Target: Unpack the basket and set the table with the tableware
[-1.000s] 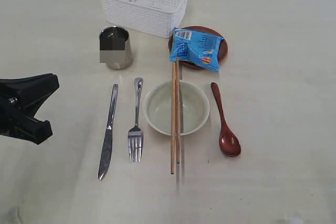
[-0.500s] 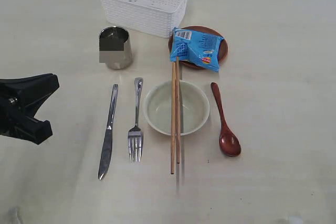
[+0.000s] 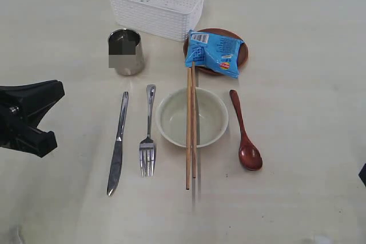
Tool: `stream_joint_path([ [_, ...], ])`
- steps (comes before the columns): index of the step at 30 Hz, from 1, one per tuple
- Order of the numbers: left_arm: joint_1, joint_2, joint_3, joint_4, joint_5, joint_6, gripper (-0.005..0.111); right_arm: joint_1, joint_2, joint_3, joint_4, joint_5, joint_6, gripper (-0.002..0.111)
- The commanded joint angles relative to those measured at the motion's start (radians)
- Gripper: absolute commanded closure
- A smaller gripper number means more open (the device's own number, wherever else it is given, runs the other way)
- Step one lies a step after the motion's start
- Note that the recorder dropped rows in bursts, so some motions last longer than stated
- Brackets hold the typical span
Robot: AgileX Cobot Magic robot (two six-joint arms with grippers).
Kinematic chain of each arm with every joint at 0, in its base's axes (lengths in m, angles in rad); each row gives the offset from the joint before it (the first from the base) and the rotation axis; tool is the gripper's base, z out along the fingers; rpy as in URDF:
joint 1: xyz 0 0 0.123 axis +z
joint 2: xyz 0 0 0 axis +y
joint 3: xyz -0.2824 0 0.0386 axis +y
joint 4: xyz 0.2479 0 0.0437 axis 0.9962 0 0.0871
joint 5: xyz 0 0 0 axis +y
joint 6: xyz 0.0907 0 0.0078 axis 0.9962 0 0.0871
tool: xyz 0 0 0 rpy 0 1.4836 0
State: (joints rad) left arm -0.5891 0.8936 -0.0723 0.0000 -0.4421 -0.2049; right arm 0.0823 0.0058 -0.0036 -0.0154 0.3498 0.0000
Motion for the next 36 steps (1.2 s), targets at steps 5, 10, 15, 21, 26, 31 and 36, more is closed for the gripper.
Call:
stream_joint_path([
  [5,-0.002,-0.005,0.007,0.0,-0.001,0.0,0.107,-0.005,-0.006,0.004,0.009,-0.009,-0.012,0.108],
  [10,-0.002,-0.005,0.007,0.0,-0.001,0.0,0.107,-0.005,-0.006,0.004,0.009,-0.009,-0.012,0.108],
  [15,-0.002,-0.005,0.007,0.0,-0.001,0.0,0.107,-0.005,-0.006,0.004,0.009,-0.009,-0.012,0.108],
  [21,-0.002,-0.005,0.007,0.0,-0.001,0.0,0.107,-0.005,-0.006,0.004,0.009,-0.009,-0.012,0.108],
  [26,-0.002,-0.005,0.007,0.0,-0.001,0.0,0.107,-0.005,-0.006,0.004,0.009,-0.009,-0.012,0.108],
  [31,-0.002,-0.005,0.007,0.0,-0.001,0.0,0.107,-0.005,-0.006,0.004,0.009,-0.009,-0.012,0.108],
  [36,0.007,-0.022,0.007,0.0,-0.001,0.007,0.107,-0.005,-0.006,0.004,0.009,-0.009,-0.012,0.108],
])
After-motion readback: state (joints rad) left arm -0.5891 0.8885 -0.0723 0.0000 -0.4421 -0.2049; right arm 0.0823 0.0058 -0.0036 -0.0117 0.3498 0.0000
